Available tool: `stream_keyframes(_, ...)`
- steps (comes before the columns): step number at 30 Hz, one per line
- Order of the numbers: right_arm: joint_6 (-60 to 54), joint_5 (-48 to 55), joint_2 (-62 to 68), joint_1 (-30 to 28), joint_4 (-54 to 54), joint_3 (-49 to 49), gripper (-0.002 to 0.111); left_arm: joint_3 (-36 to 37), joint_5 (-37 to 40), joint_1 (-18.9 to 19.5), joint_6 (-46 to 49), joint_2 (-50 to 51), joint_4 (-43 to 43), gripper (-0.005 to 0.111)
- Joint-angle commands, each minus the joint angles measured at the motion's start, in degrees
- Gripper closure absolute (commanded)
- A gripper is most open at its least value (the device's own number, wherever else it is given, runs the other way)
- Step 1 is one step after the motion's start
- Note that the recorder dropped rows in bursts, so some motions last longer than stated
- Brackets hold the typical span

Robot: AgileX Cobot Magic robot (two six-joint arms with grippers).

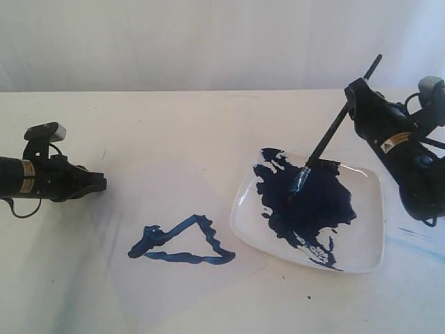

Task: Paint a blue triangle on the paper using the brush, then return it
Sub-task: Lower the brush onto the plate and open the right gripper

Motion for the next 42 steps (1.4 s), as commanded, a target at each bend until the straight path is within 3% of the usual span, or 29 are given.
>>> stream_keyframes(1, 1.2, -0.9, 0.9, -0.5, 2.1, 0.4, 0.108, 1.1, 8.0, 0.1, 0.2, 1.4, 3.7, 0.107)
stream_keyframes(7, 1.2, -0.4, 0.9, -0.8, 5.1, 0.4, 0.108, 1.1, 8.0, 0.1, 0.2, 1.4, 3.7, 0.107)
stream_keyframes(14, -1.2, 9.9, 0.9, -1.2, 8.9, 0.4, 0.108, 1.1, 7.8, 0.1, 0.2, 1.4, 3.7, 0.107)
stream_keyframes(23, -5.9, 13.0, 0.9, -1.2, 13.1, 0.3, 0.108, 1.1, 7.7, 0.1, 0.2, 1.4, 3.7, 0.107)
stream_keyframes(38, -9.5, 19.7, 0.9, -1.2, 12.4, 0.3, 0.108, 1.1, 6.6, 0.1, 0.2, 1.4, 3.7, 0.107)
stream_keyframes(42, -10.1, 19.1, 0.9, -1.2, 12.4, 0.2, 0.100, 1.1, 6.6, 0.1, 0.2, 1.4, 3.7, 0.107)
